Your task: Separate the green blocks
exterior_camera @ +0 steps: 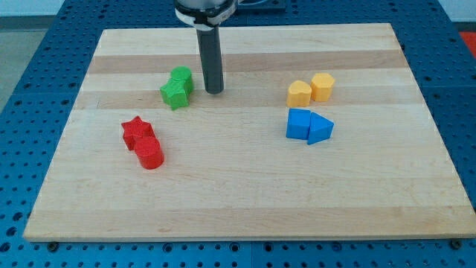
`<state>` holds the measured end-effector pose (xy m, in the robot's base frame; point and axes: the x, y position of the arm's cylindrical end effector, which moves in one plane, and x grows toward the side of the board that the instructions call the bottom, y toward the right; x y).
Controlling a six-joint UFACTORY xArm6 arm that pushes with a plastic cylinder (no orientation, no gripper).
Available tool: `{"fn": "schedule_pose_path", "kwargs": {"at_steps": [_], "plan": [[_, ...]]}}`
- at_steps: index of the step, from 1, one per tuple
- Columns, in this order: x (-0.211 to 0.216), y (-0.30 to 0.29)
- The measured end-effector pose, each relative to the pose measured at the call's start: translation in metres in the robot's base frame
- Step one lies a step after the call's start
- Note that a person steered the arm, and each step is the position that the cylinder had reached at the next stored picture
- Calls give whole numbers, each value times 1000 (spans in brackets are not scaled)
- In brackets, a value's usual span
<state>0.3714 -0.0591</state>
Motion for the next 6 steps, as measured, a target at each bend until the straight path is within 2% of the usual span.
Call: {"fn": "schedule_pose_path", "kwargs": {"at_steps": [1,3,5,6], "plan": [[18,-7],[18,-50],[8,-91],[-8,-92]]}}
